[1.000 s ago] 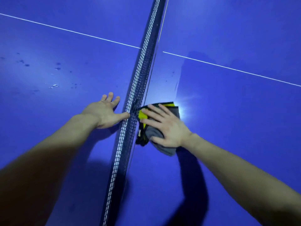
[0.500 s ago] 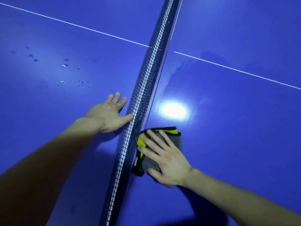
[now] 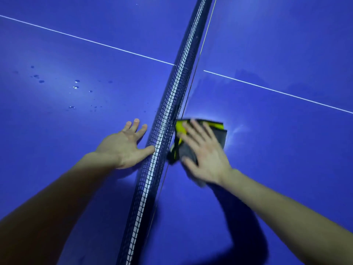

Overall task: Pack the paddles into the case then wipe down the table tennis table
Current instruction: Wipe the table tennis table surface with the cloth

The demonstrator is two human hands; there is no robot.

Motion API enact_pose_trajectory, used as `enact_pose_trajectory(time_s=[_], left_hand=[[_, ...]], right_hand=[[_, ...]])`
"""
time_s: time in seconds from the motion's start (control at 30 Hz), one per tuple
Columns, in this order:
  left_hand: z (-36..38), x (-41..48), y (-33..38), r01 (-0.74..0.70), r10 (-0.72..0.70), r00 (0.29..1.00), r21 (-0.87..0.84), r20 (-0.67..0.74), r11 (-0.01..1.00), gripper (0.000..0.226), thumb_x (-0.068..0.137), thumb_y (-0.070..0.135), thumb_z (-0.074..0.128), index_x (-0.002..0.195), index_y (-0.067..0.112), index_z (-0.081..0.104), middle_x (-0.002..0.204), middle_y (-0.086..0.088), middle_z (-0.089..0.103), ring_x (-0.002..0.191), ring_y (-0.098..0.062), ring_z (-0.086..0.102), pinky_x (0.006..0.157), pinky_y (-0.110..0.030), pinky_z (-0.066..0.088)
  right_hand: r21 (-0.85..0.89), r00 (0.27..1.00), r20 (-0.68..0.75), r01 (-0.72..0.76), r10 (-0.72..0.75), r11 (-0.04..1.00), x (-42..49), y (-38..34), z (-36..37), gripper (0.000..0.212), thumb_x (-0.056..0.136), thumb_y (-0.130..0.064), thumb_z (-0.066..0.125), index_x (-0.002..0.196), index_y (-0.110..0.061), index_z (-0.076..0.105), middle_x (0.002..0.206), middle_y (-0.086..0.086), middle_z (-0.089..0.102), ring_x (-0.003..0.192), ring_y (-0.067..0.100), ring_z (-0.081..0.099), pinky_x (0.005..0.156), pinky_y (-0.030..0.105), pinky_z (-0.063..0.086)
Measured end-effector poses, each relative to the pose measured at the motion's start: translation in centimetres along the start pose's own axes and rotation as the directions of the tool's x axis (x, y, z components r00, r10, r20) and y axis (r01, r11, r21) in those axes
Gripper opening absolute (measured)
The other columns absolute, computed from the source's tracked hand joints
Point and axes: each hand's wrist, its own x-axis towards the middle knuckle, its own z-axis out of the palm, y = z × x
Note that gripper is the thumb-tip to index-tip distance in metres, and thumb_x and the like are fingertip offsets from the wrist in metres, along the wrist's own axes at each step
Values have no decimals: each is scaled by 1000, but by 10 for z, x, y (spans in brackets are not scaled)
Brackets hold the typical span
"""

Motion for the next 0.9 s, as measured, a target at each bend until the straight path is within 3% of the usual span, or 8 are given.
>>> enact_pose_trajectory(time_s=[0.13, 0.23, 0.3, 0.37, 0.47, 0.67, 0.77, 0.9], left_hand=[[3, -2, 1, -8, 9, 1000, 7, -26, 1000, 88, 99, 78, 34, 171, 40, 1, 177, 14, -15, 164, -7, -8, 128, -46, 30], [1, -2, 0, -6, 6, 1000, 19, -15, 1000, 88, 98, 79, 34, 171, 41, 1, 177, 15, -14, 164, -6, -8, 129, -47, 29], [1, -2, 0, -6, 7, 1000, 24, -21, 1000, 89, 97, 80, 34, 171, 42, 1, 177, 15, -14, 164, -6, -7, 129, -47, 29], [0, -1, 0, -7, 8, 1000, 21, -23, 1000, 89, 97, 81, 34, 171, 42, 1, 177, 15, -15, 164, -6, -7, 129, -48, 29], [1, 0, 0, -13, 13, 1000, 7, -22, 1000, 89, 97, 81, 34, 170, 43, 1, 177, 16, -15, 164, -6, -7, 128, -48, 31], [1, -1, 3, -6, 6, 1000, 9, -25, 1000, 90, 98, 80, 36, 171, 40, 0, 177, 13, -15, 165, -9, -8, 127, -48, 30], [0, 0, 4, 0, 1, 1000, 32, -22, 999, 90, 99, 79, 37, 171, 39, 1, 178, 12, -14, 165, -10, -7, 127, -49, 30], [3, 1, 2, -2, 3, 999, 24, -34, 1000, 93, 95, 83, 36, 171, 40, 4, 178, 14, -13, 165, -9, -6, 128, -50, 31]], right_hand=[[37, 951, 132, 276, -278, 961, 9, 45, -9, 76, 95, -49, 62, 165, -24, 47, 180, 3, 25, 169, 28, 14, 136, 56, 9], [-25, 996, 1, -91, 91, 996, 102, 112, -27, 80, 93, -59, 51, 164, -25, 47, 178, 3, 32, 167, 30, 21, 134, 61, 14], [-47, 941, -21, -338, 337, 940, 146, 135, -34, 84, 92, -66, 38, 165, -25, 45, 179, 1, 29, 168, 27, 17, 135, 58, 10], [-62, 920, -65, -391, 387, 918, 157, 128, -26, 81, 94, -62, 40, 164, -22, 46, 179, 2, 30, 168, 27, 17, 136, 56, 9], [-68, 963, -106, -256, 249, 964, 105, 75, -15, 72, 94, -51, 58, 159, -21, 52, 175, 3, 37, 167, 28, 21, 135, 57, 13], [-51, 986, 102, 140, -134, 989, 15, 33, -9, 73, 97, -52, 59, 164, -25, 48, 180, 3, 25, 169, 28, 11, 136, 58, 7], [-107, 993, 3, -113, 114, 988, 83, 71, -14, 75, 97, -59, 50, 164, -26, 47, 179, 3, 28, 168, 29, 17, 135, 58, 10], [-57, 884, -99, -463, 457, 884, 149, 85, -17, 76, 99, -62, 40, 165, -25, 45, 178, 2, 30, 168, 29, 17, 135, 57, 8]])
